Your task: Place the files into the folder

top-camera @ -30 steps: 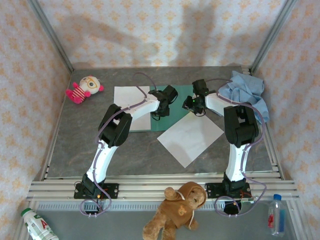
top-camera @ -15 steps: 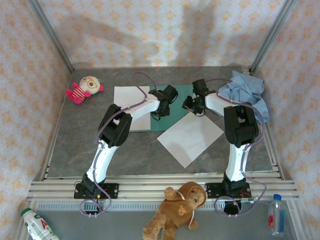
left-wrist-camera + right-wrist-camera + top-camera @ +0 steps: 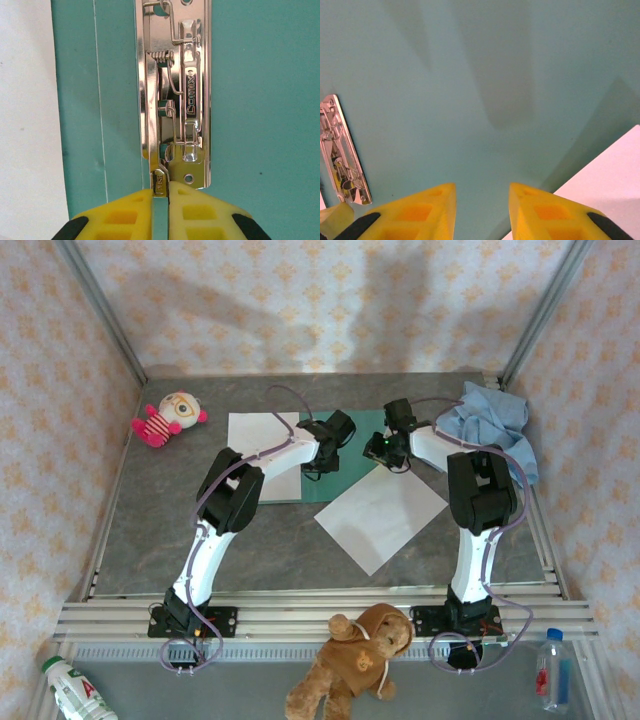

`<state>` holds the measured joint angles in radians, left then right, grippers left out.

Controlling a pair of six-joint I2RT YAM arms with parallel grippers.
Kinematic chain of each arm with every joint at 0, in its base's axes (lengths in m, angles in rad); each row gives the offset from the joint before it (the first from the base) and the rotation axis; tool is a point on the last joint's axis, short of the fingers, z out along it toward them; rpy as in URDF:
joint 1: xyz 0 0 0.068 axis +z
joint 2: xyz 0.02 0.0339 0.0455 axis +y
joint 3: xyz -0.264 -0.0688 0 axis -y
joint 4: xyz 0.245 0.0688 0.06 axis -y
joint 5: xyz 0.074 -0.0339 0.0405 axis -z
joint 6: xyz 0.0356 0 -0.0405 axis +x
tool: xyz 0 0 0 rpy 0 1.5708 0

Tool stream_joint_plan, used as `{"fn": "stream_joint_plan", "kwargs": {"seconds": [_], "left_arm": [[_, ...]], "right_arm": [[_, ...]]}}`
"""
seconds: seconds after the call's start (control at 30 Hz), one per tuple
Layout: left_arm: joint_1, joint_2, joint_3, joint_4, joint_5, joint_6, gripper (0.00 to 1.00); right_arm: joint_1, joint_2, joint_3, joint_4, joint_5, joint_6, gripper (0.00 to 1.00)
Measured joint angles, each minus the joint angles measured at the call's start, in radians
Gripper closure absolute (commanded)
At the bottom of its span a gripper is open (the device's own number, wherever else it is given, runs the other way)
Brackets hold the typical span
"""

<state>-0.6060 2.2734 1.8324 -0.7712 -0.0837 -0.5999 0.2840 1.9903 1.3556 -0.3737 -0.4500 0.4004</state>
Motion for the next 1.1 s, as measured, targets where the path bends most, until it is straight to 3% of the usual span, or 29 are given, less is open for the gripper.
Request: {"fn": "stream_joint_plan", "kwargs": {"seconds": [1.1], "left_arm": [[0.026, -0.006, -0.054, 0.110, 0.051, -0.030, 0.90]], "right_arm": [[0.008, 0.025, -0.033, 0.058, -0.014, 0.019, 0.67]]}}
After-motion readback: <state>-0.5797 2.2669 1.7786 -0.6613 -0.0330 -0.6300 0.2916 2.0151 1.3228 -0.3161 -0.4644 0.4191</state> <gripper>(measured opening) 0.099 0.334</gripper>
